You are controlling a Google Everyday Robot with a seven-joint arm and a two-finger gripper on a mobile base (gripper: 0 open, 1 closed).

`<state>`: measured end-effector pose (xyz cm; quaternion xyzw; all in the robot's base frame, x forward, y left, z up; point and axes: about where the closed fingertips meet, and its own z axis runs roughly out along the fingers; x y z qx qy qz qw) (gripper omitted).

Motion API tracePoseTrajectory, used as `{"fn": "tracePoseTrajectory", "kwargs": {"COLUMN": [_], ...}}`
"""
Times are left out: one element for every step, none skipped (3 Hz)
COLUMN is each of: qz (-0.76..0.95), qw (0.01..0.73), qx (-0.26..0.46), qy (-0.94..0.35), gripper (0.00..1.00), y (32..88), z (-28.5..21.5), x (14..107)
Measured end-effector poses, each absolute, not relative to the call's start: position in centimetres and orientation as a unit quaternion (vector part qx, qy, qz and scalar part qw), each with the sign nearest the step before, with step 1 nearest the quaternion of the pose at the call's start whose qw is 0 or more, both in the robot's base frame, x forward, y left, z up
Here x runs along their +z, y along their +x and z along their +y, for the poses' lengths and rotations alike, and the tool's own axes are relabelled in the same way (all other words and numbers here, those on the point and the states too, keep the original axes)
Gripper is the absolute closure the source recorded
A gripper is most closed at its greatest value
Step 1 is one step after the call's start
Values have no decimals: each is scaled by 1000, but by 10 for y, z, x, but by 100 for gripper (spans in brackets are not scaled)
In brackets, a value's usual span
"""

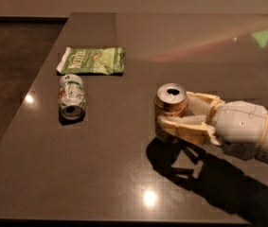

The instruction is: Place orange can upright

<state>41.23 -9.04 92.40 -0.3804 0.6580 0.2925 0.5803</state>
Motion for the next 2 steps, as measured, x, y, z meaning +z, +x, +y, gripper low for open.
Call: {"fn": "tracePoseTrajectory", "kwargs": {"qz": [646,640], "qw": [585,587], "qx": [301,306], "qy": [-387,-390], "gripper": [100,100], "y": [411,411], "z": [-87,-86], "x": [919,915]}}
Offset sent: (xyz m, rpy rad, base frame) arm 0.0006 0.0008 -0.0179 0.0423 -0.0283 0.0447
